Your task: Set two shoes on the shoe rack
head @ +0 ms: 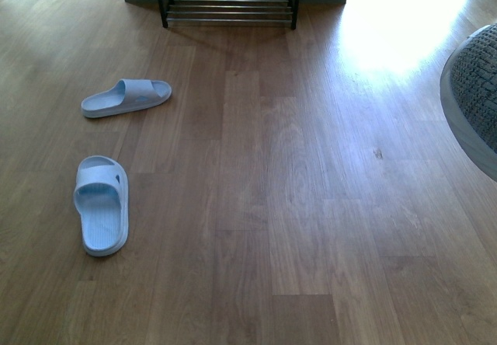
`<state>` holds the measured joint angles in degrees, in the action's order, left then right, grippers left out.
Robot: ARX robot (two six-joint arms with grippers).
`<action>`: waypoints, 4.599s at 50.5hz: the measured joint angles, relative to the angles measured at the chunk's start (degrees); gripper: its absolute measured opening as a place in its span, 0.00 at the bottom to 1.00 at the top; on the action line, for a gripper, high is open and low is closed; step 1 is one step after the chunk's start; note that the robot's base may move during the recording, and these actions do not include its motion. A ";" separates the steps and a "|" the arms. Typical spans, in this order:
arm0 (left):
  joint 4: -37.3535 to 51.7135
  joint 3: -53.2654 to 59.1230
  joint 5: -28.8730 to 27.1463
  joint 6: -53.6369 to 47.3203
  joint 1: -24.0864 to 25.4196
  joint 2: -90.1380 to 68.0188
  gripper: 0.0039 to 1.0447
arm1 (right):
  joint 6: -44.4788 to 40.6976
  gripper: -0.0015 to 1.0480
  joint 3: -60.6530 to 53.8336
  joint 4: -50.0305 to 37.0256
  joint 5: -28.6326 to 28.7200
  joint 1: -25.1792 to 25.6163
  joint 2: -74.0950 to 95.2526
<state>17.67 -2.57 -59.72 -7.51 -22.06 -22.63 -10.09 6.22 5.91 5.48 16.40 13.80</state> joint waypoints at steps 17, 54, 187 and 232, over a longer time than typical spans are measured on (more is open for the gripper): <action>0.00 0.00 0.09 -0.15 0.00 0.11 0.01 | 0.00 0.01 0.00 0.00 -0.04 0.00 -0.02; 0.00 0.00 0.13 -0.17 0.00 0.11 0.01 | 0.00 0.01 0.02 0.00 -0.04 0.00 -0.02; 0.00 0.02 0.13 -0.20 -0.07 0.13 0.01 | 0.00 0.01 0.00 0.00 0.09 0.00 0.02; 0.00 0.02 0.20 -0.20 -0.07 0.09 0.01 | 0.00 0.01 0.00 0.00 -0.04 0.00 0.02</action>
<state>17.67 -2.55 -59.53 -7.70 -22.13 -22.55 -10.09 6.22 5.91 5.43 16.40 13.82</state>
